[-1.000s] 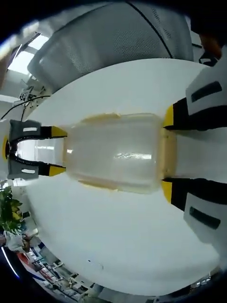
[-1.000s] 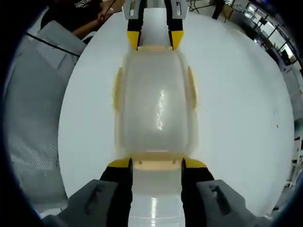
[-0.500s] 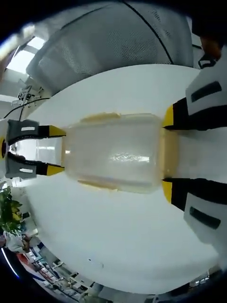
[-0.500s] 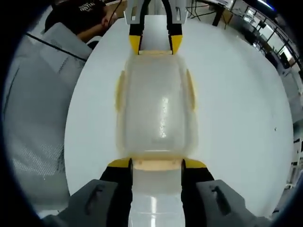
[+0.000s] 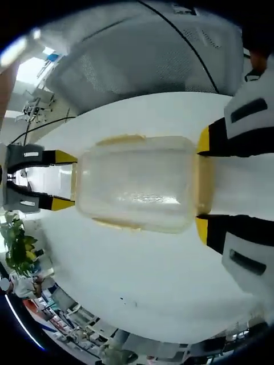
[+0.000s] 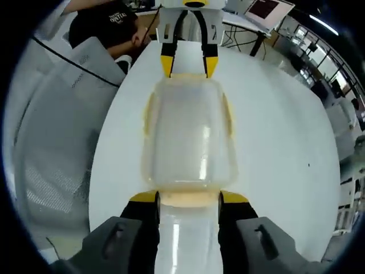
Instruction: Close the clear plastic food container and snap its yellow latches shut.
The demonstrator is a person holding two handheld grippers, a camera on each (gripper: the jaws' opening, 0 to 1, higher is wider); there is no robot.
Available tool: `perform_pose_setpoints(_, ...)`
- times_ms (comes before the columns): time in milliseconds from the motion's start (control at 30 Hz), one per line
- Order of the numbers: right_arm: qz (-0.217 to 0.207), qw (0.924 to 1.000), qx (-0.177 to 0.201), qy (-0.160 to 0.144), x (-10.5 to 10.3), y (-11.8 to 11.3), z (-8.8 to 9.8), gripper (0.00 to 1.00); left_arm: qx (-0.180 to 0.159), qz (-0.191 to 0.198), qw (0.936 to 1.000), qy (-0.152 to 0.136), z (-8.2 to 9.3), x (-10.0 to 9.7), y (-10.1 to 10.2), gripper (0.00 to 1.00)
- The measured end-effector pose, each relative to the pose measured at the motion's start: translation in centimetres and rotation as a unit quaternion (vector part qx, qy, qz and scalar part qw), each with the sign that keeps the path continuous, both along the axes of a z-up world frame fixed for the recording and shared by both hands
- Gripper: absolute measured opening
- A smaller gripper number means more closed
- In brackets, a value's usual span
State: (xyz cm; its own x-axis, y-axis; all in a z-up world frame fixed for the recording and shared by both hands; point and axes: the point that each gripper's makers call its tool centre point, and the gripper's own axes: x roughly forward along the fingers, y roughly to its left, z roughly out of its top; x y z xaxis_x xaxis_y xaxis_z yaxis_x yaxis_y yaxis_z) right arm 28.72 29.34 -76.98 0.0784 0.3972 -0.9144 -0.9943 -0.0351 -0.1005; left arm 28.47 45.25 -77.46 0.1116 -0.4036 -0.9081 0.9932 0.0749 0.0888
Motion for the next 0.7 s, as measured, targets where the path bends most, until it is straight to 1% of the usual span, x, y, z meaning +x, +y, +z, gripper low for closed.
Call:
perform_pose_setpoints(233, -0.007, 0.9999, 0.004, -0.009, -0.1, -3.8, 1.0, 0.36, -0.003, -0.007, 0.9999, -0.011, 0.8, 0.2, -3.8, 0.33)
perform_pose_setpoints(333, -0.013, 0.9999, 0.004, -0.010, -0.2, -6.0, 1.1, 0.36, -0.004, -0.013, 0.9998, -0.013, 1.0, 0.3, -6.1, 0.33)
perform_pose_setpoints(433, -0.017, 0.9998, 0.000, -0.010, -0.2, -8.1, 1.2, 0.36, -0.012, -0.014, 0.9998, -0.010, 1.2, 0.3, -7.8, 0.33)
perform_pose_setpoints(567, -0.023, 0.9997, 0.005, -0.011, -0.2, -10.5, 1.5, 0.36, -0.021, -0.018, 0.9996, -0.013, 1.2, 0.4, -10.5, 0.33)
perform_pose_setpoints(700, -0.027, 0.9996, 0.004, -0.009, -0.1, -13.0, 1.3, 0.36, -0.023, -0.020, 0.9995, -0.007, 1.1, 0.4, -13.1, 0.33)
